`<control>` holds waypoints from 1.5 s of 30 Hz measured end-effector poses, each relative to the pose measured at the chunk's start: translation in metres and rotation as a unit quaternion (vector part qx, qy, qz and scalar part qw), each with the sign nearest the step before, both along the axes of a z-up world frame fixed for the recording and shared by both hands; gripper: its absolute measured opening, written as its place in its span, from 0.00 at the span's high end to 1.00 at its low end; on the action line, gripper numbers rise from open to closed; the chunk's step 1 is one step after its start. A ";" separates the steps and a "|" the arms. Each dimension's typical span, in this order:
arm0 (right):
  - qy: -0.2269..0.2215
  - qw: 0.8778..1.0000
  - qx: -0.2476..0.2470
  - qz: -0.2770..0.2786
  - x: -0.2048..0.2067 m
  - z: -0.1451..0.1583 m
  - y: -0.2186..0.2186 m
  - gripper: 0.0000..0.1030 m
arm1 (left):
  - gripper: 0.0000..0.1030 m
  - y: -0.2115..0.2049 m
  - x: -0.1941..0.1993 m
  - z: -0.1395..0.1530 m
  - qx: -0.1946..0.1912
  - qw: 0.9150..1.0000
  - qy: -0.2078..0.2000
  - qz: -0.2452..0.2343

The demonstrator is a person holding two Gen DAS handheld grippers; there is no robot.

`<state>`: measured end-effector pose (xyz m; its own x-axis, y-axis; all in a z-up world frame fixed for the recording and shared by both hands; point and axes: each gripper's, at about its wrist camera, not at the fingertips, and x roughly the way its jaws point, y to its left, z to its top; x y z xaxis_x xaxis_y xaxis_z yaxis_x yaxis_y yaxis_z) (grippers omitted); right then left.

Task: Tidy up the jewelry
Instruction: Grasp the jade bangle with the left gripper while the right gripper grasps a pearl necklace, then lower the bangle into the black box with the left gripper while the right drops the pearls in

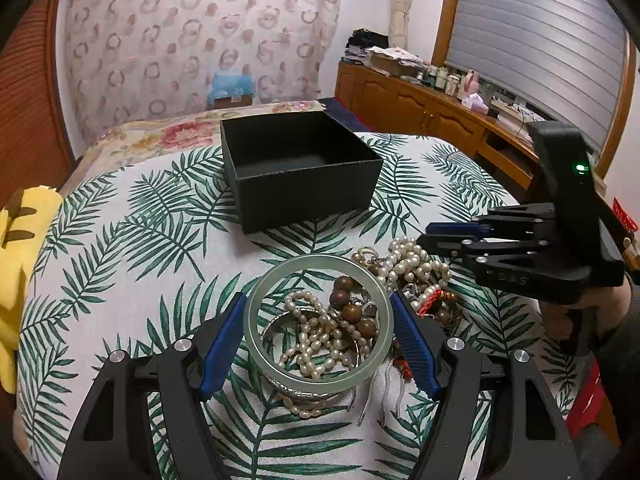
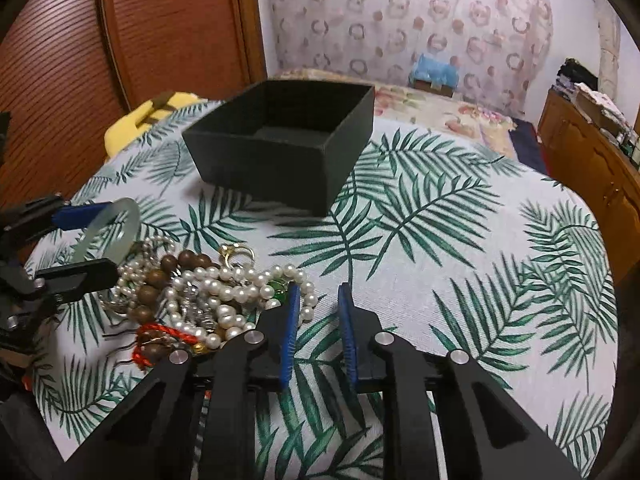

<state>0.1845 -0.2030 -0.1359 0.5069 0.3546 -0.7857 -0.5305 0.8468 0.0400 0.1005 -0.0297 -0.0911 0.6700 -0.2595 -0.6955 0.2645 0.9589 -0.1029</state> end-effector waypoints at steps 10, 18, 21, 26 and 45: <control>-0.023 0.997 -0.048 0.048 -0.002 -0.003 0.017 0.92 | 0.33 0.004 -0.001 -0.001 -0.003 1.000 -0.002 0.004; -0.047 0.998 -0.021 0.039 -0.016 0.022 0.011 0.92 | 0.33 0.014 0.002 0.016 -0.004 1.000 -0.018 0.012; -0.078 0.996 -0.003 0.042 -0.028 0.052 0.010 0.92 | 0.33 0.016 -0.001 0.025 -0.006 1.000 -0.027 0.015; -0.119 0.991 0.011 0.051 -0.041 0.093 0.012 0.92 | 0.33 0.021 -0.003 0.035 -0.010 0.999 -0.037 0.018; -0.217 0.974 0.045 0.050 -0.037 0.199 0.015 0.92 | 0.33 0.026 0.013 0.056 -0.009 0.998 -0.059 0.021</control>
